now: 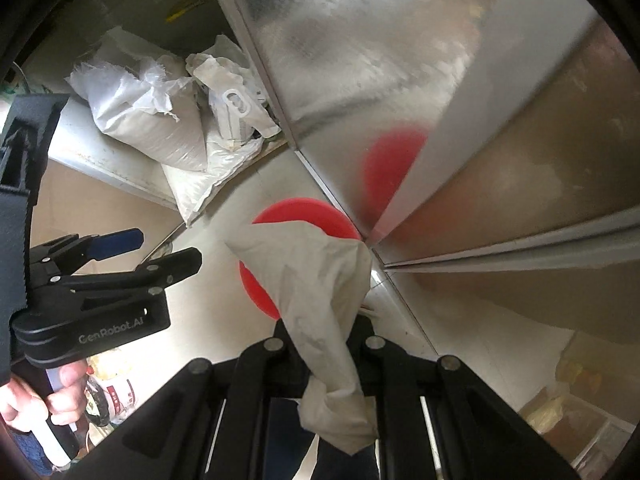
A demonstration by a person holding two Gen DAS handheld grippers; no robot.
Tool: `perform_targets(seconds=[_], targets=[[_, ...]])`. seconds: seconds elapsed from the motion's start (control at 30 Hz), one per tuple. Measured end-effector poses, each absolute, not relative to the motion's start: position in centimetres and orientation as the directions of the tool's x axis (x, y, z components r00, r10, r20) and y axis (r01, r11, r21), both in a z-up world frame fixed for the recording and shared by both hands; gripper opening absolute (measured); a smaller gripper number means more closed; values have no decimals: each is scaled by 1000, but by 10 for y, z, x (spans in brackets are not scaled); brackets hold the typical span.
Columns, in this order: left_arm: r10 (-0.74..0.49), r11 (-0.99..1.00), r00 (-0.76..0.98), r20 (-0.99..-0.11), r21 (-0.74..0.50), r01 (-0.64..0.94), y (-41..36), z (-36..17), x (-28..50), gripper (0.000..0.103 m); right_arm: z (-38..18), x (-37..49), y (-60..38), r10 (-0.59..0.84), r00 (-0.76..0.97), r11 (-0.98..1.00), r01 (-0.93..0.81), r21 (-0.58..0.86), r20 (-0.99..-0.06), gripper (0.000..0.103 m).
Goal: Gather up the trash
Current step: 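Open the left gripper over the red bucket while the right gripper releases the glove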
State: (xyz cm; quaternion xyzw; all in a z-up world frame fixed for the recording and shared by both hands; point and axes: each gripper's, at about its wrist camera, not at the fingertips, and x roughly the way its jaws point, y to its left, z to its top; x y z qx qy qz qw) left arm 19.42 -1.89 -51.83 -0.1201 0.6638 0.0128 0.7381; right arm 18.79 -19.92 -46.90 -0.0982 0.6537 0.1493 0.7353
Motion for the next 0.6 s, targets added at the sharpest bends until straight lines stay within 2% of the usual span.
perform_targets(seconds=[0.17,0.43,0.5,0.6], targets=[[-103,969,148,-984,-133,-210,-5,-507,180,73,-468,189,-188,116,88,920,-384,73,-989,9],[-91,947,156,-984,-134,-293,25,-510,160,91,-484,190,-167,146,14,885,-449,125,-989,9],[-62,949,150,-987,-105,-298,27,-513,156,103,-488,189,-162,133,15,876,-470,110,-991,9],[-63,949,147,-987,-105,-298,31,-516,152,103,-489,186,-160,120,23,867,-489,93,-993,9]])
